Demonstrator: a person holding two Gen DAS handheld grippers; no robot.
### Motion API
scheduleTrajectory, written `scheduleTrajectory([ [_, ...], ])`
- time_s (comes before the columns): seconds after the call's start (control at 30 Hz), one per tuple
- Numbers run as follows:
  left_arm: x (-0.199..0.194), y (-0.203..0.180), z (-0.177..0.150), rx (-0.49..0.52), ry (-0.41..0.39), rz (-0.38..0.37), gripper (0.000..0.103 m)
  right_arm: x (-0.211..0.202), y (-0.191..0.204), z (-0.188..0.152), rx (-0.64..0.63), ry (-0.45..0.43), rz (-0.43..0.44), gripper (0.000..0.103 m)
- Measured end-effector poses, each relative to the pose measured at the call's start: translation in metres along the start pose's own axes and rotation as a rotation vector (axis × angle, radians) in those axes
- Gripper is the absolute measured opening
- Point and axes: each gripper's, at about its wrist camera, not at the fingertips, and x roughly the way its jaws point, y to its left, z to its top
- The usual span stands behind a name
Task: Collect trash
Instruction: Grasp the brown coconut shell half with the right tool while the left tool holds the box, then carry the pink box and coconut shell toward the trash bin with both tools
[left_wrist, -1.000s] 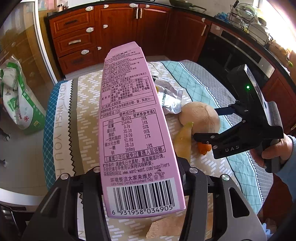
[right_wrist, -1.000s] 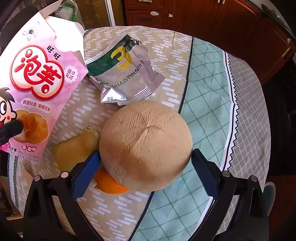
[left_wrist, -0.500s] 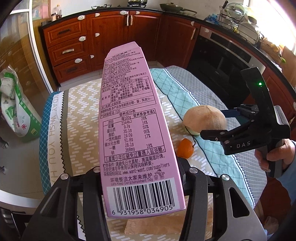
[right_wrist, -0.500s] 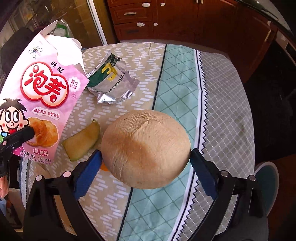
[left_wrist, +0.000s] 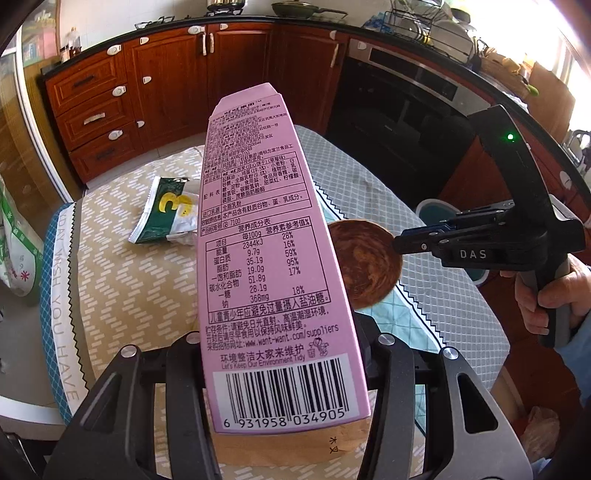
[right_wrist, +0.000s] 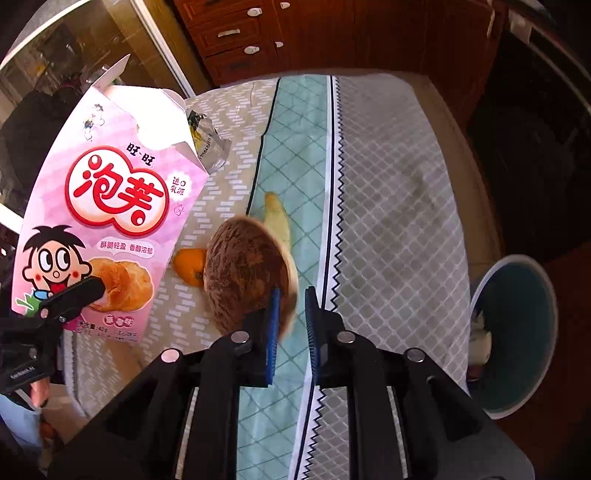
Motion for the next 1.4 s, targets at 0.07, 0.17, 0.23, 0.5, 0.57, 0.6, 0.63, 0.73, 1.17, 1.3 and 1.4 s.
scheduleTrajectory([
  [0.07, 0.005, -0.004, -0.001, 0.002, 0.006, -0.003, 0.049, 0.012, -0.01, -0.004, 0.039, 0.038, 0.016, 0.017],
  [0.17, 0.013, -0.003, -0.002, -0.012, 0.025, -0.013, 0.049, 0.027, -0.012, -0.007, 0.043, 0.056, 0.007, 0.02],
  [0.23, 0.016, -0.001, -0.003, -0.011, 0.032, -0.009, 0.049, 0.033, -0.01, -0.007, 0.036, 0.066, 0.012, 0.025],
  [0.5, 0.021, 0.014, -0.006, -0.029, 0.044, -0.01, 0.049, 0.053, -0.002, 0.004, 0.011, 0.05, 0.011, 0.058],
  [0.57, 0.022, 0.018, -0.006, -0.037, 0.046, -0.008, 0.049, 0.061, -0.002, 0.004, 0.009, 0.059, 0.011, 0.058],
  [0.6, 0.021, 0.019, -0.006, -0.04, 0.045, -0.007, 0.049, 0.064, -0.002, 0.002, 0.007, 0.063, 0.005, 0.058],
  [0.63, 0.02, 0.021, -0.006, -0.044, 0.041, -0.008, 0.049, 0.066, -0.001, 0.001, 0.0, 0.062, 0.003, 0.058],
  [0.73, 0.018, 0.022, -0.004, -0.049, 0.03, -0.007, 0.049, 0.063, -0.001, -0.007, -0.006, 0.042, 0.017, 0.048],
  [1.17, 0.013, -0.029, 0.015, 0.027, 0.019, -0.009, 0.049, -0.02, -0.024, -0.019, 0.053, -0.141, -0.018, 0.006],
  [1.3, 0.017, -0.068, 0.03, 0.092, 0.014, -0.037, 0.049, -0.044, -0.064, -0.031, 0.113, -0.185, -0.062, 0.007],
  [1.4, 0.026, -0.105, 0.043, 0.144, 0.025, -0.081, 0.049, -0.057, -0.103, -0.045, 0.175, -0.208, -0.11, 0.007],
])
